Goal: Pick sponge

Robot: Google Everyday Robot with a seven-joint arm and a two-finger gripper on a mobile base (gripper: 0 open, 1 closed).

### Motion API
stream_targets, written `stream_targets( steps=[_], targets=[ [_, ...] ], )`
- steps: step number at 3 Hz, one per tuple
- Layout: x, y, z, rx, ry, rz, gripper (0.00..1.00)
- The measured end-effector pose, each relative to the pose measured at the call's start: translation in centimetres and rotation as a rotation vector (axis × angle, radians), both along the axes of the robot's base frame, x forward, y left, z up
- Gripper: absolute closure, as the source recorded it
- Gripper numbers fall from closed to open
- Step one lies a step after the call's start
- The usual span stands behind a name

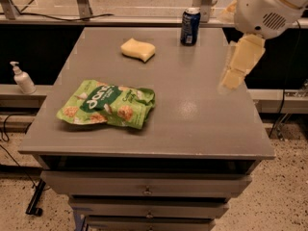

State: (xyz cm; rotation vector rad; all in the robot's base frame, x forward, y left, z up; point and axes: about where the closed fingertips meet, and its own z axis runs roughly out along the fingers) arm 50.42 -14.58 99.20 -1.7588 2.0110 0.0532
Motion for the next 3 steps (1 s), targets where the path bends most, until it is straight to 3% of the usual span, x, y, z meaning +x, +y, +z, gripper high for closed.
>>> stream_targets(
  steps=[1,3],
  targets=[
    [4.16,4.72,-0.16,0.141,-0.035,0.03,0.0],
    [4.76,5.4,-0.6,0.179,-0.048,0.013,0.0]
  ],
)
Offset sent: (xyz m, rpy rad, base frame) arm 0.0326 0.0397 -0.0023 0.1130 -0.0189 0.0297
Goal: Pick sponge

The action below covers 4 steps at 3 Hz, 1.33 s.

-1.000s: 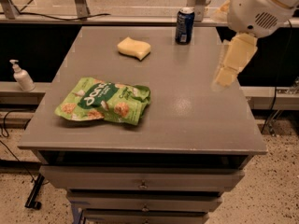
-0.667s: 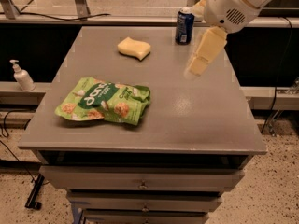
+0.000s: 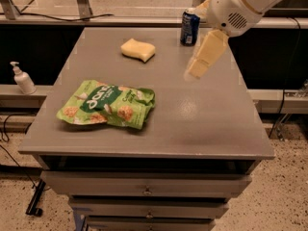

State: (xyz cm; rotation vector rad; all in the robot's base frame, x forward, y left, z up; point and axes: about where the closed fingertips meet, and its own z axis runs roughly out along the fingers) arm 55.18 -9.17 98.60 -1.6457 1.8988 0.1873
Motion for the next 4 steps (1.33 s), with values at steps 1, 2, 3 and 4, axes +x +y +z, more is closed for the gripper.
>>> stream_targets(
  steps=[1,2,3,4],
  targets=[
    [1.7,2.4,-3.1,0.129,0.006,-0.049,0.0],
    [4.3,4.6,-6.4,0.268,0.013,-0.112,0.0],
    [8.8,6.2,-7.7,0.418,-0.032,-0.177,0.0],
    [14.3,7.0,-7.2,0.534,-0.116,-0.251,0.0]
  ],
)
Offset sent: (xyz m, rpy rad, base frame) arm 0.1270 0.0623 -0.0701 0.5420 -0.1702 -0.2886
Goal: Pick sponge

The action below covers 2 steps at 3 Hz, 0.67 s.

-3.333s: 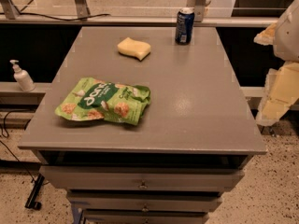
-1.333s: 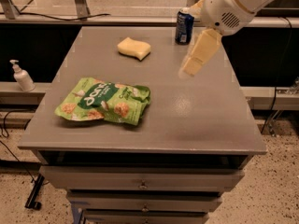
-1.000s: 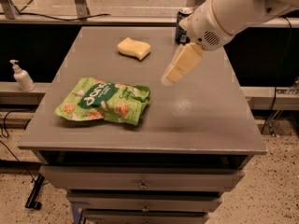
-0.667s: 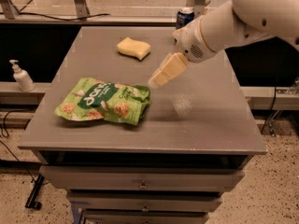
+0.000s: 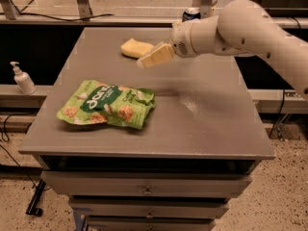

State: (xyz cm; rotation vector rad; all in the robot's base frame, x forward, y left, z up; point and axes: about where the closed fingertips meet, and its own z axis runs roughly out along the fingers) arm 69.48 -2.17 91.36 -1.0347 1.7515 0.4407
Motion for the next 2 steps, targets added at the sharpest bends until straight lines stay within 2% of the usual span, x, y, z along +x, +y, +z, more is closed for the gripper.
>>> stream_targets(
  steps=[1,2],
  targets=[
    [4.6,0.2,-0.4,0.068,-0.036,-0.068,0.0],
    [8.1,0.7,-2.0,0.109,-0.02,-0.117,0.0]
  ],
)
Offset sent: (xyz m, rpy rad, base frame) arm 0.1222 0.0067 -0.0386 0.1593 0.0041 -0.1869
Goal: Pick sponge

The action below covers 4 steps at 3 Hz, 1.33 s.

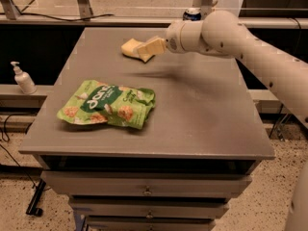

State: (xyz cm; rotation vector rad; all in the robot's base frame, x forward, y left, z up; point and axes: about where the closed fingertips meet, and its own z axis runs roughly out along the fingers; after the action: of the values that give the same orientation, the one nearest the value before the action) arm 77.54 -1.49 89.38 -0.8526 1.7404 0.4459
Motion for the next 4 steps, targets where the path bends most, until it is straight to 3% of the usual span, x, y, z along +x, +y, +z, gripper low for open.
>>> stream_targets(
  steps=[1,2,4],
  targets=[
    [1.8,0.9,-2.3,0.014,0.048,-0.018,0.0],
    [2.3,1.1,-4.3,0.022,0.091,-0.032,0.18],
    [1.3,1.2,-6.7,0.004,0.147,-0.029,0.65]
  ],
)
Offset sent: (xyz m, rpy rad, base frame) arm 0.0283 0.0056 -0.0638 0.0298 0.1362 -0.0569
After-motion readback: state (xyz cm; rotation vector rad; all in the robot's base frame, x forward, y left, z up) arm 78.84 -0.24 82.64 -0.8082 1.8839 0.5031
